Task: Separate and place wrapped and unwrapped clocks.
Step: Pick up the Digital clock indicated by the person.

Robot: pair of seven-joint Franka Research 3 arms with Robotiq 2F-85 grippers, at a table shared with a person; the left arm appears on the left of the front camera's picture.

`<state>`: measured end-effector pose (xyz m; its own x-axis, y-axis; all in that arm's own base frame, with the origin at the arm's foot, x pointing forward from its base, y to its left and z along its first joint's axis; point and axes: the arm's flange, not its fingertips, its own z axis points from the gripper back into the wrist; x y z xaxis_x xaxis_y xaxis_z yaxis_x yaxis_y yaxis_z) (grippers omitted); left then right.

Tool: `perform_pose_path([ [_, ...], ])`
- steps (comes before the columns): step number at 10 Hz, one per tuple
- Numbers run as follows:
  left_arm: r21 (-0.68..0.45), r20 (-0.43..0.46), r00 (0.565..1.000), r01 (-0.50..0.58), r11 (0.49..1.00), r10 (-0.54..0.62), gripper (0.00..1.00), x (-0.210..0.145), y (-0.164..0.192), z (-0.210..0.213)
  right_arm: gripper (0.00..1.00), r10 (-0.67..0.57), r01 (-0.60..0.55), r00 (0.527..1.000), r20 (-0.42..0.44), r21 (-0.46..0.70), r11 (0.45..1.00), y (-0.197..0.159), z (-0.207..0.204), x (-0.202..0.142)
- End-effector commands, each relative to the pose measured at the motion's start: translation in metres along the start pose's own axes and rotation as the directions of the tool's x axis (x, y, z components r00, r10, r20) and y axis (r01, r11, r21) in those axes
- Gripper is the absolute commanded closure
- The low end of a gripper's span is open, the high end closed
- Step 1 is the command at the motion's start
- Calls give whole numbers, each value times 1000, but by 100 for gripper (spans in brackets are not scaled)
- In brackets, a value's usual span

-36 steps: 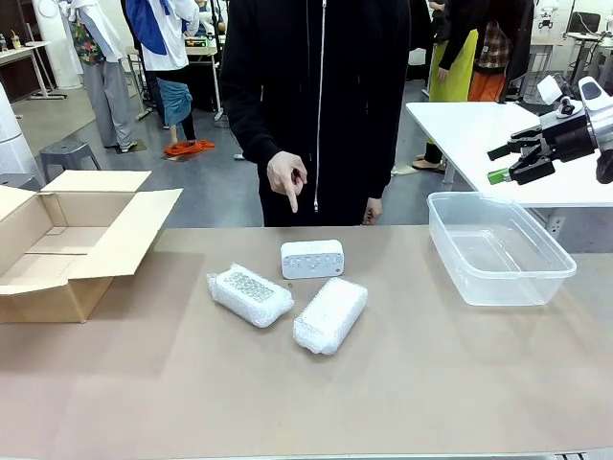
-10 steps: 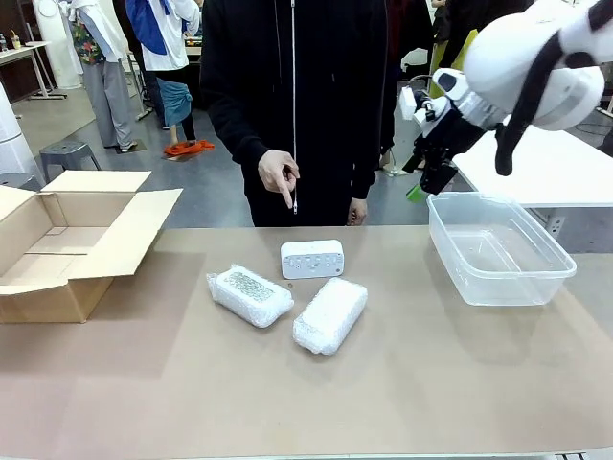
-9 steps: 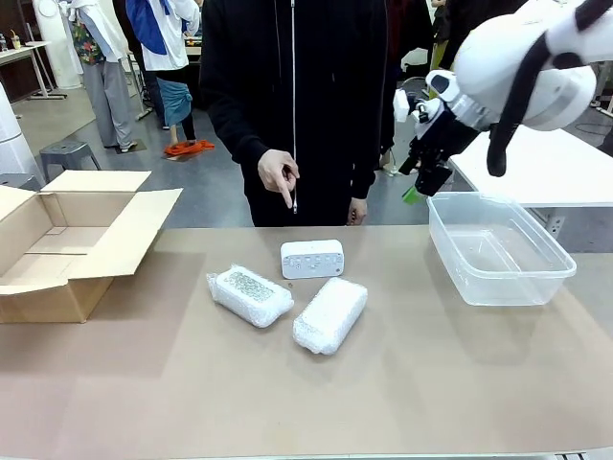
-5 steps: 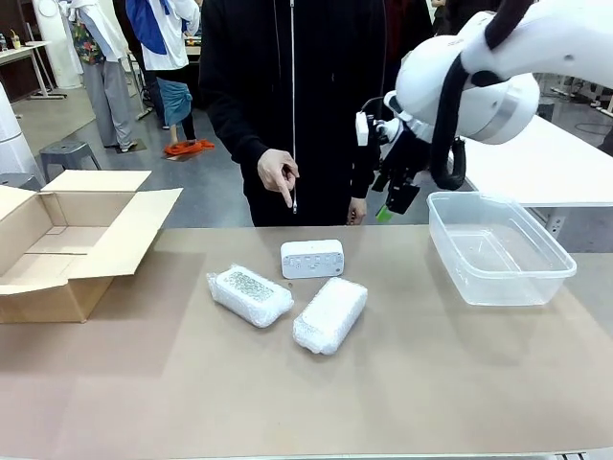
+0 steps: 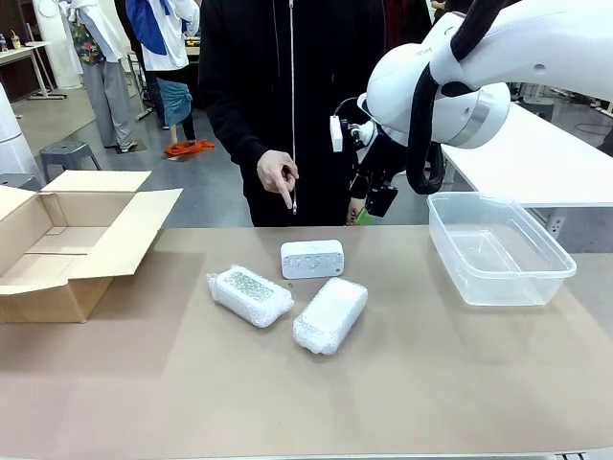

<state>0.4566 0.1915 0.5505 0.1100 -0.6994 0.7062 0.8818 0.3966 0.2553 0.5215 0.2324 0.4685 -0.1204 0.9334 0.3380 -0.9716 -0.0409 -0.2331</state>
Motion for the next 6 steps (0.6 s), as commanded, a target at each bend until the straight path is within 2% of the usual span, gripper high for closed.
perform_pose_path([
  [1, 4, 25, 1000, 4, 1000, -4, 0, 0, 1, 1, 0, 2, -2, 1000, -2, 9, 1000, -5, -16, 0],
  [6, 4, 25, 1000, 4, 1000, -4, 0, 0, 1, 1, 0, 50, -47, 998, -48, 59, 997, 2, -45, 13],
])
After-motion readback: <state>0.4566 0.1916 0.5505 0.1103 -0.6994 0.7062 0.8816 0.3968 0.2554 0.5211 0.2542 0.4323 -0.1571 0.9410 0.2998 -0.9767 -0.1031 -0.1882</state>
